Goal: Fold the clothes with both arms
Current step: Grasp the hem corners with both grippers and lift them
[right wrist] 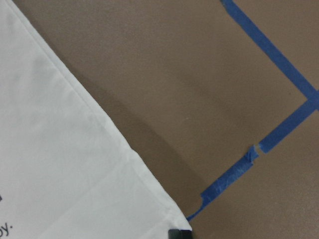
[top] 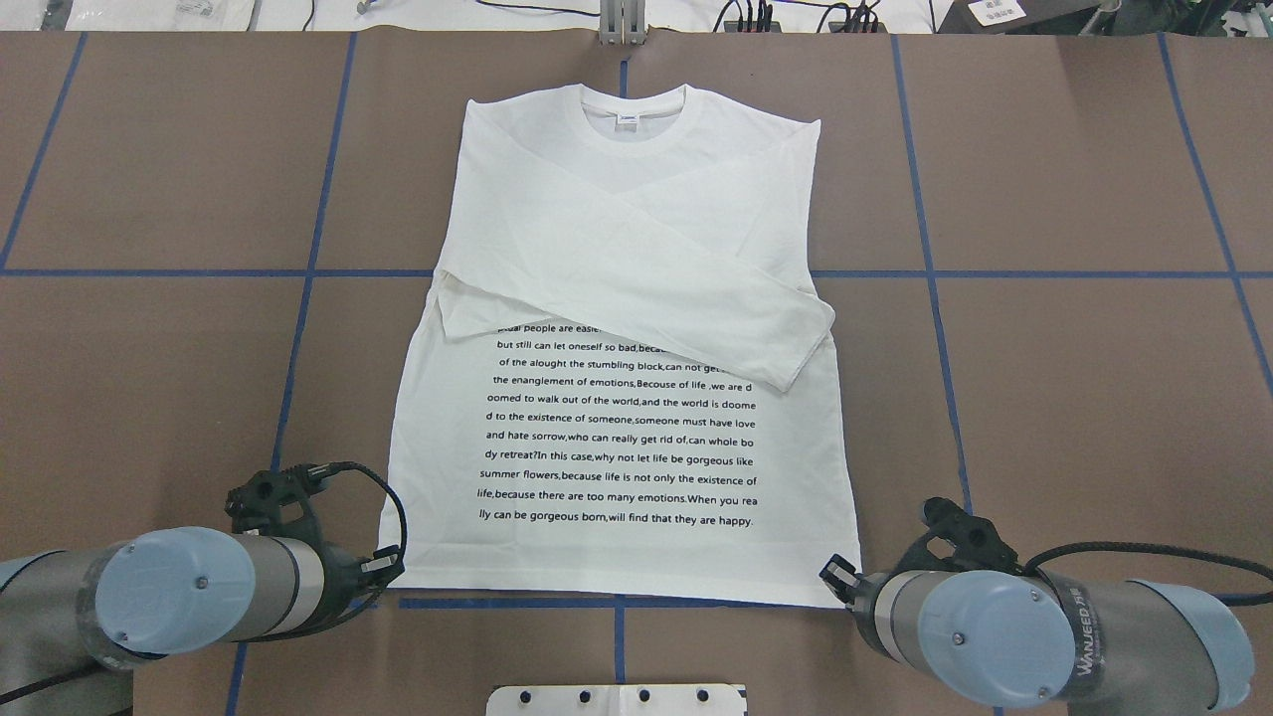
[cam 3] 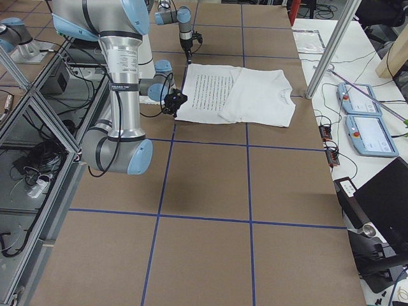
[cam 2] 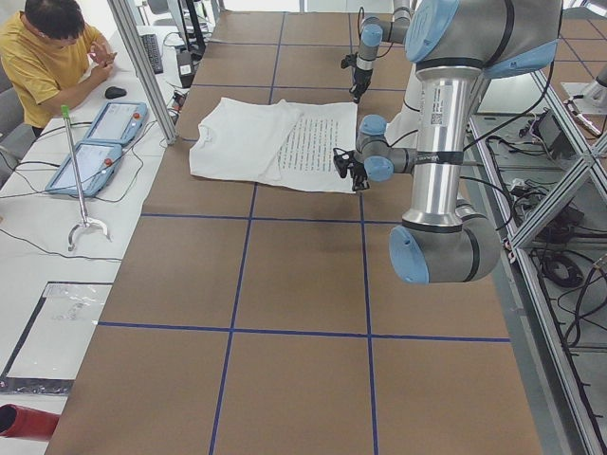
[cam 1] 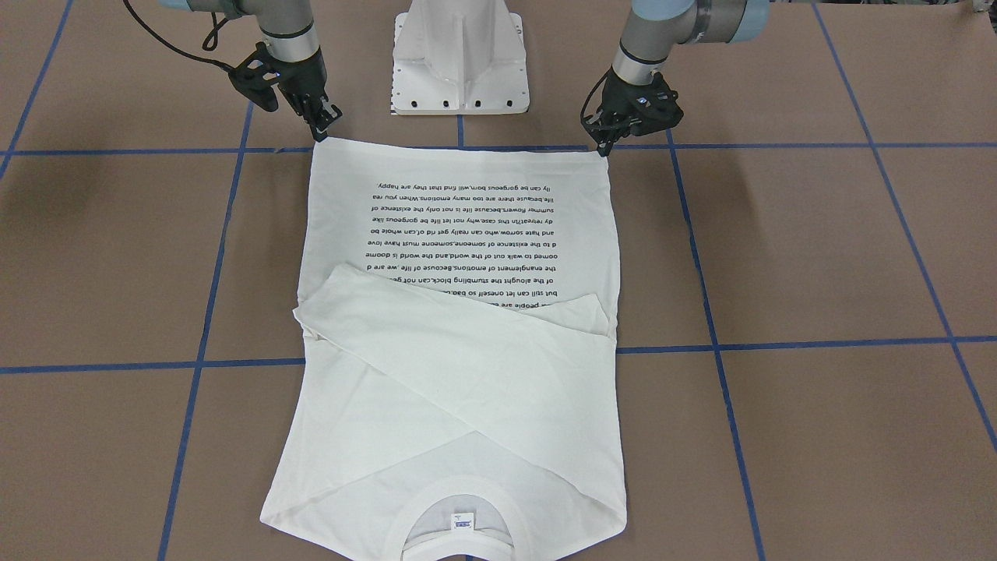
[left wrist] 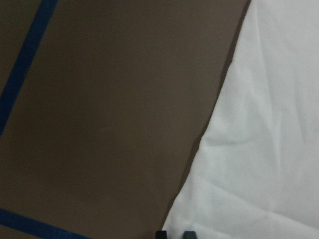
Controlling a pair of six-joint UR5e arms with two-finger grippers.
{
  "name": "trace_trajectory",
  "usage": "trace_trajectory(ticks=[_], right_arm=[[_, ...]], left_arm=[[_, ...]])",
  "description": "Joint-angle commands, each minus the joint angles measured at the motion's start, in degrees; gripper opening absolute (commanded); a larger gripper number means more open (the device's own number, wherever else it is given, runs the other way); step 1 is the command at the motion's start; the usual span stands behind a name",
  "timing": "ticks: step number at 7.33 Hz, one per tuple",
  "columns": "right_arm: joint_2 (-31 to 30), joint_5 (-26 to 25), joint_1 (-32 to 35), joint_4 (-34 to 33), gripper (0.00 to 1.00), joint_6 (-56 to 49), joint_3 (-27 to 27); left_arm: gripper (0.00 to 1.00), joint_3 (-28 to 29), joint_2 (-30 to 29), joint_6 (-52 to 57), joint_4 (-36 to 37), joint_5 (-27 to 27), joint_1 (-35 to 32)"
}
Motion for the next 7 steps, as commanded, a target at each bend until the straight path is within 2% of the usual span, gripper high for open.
trace_trajectory(ticks=[1,4,7], right_arm=[[-0.01,0.03,-0.7,-0.09,0.0,0.07,1.55],[-4.82,-0.49,-6.83,-0.18,0.0,0.07,6.99],[-8.35,-0.49,-7.65,-0.09,0.0,-0.02,10.6]], left_arm=[[0.0,-2.15,0.13,-0.25,0.0,-0.36,-0.08],[0.0,-7.87,0.39,-3.57,0.0,-3.26,3.33],[0.0,-11.83,0.65,-6.67,0.09,-3.26,5.98]])
